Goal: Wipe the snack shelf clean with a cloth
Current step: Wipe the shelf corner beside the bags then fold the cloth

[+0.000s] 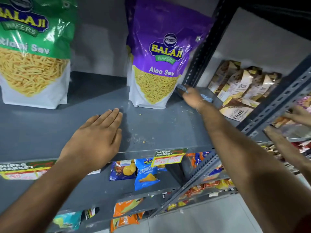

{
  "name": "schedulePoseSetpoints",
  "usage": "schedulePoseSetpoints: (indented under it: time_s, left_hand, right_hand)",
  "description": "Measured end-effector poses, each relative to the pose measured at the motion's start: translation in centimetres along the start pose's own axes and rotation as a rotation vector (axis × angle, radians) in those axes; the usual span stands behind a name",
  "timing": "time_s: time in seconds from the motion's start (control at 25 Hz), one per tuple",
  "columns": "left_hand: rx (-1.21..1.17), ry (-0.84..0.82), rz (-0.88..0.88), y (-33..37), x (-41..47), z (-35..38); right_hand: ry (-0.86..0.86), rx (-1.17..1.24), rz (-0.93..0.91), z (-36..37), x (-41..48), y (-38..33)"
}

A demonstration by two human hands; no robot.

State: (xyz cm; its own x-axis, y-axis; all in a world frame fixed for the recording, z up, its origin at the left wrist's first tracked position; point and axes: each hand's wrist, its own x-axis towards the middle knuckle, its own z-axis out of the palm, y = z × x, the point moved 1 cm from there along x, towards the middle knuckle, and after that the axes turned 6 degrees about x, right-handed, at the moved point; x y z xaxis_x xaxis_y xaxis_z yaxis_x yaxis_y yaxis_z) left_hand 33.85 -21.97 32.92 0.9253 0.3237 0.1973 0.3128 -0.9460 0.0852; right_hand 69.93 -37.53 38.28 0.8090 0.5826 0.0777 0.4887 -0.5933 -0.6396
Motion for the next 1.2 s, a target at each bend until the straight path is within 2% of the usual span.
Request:
schedulePoseSetpoints:
  time_s: [0.2, 0.32, 0.44, 0.64, 0.88, 0.96, 1.04, 1.08, 1.2]
  left_hand:
    - [0.006, 0.001, -0.010, 0.3, -0.1, -0.1]
    - [-0.004, 0.005, 0.000, 0.3, -0.1, -0.5]
    - [-0.025, 0.010, -0.007, 0.3, -0.2, -0.5]
    - [-0.020, -0.026, -0.014, 0.6, -0.3, -0.7]
    - [-0.007, -0.016, -0.028, 0.8, -0.6, -1.1]
    - [-0.002, -0.012, -0.018, 0.8, -0.5, -1.1]
    - [-0.008, -0.009, -0.012, 0.9, -0.5, -1.1]
    - [-0.007, -0.009, -0.014, 0.9, -0.5, -1.1]
    - [-0.010, -0.026, -0.023, 0.8, -0.4, -1.1]
  right_hand:
    - [-0.091, 0.014, -0.067, 0.0, -5.4, 0.3]
    - [0.039, 0.141, 0.066, -0.7, -4.2, -0.8]
    - [0.061, 0.049, 0.069, -0.4, -1.9, -1.9]
    - [-0.075, -0.030, 0.016, 0.5, -1.1, -0.4]
    - [-0.198, -0.017, -0.119, 0.3, -8.9, 0.5]
    - [-0.134, 0.108, -0.076, -0.5, -9.0, 0.0]
    - [0.064, 0.219, -0.027, -1.1, -6.9, -0.4]
    - [0.133, 0.182, -0.020, -1.3, -5.4, -0.4]
    - [0.034, -0.033, 0.038, -0.3, -2.3, 1.0]
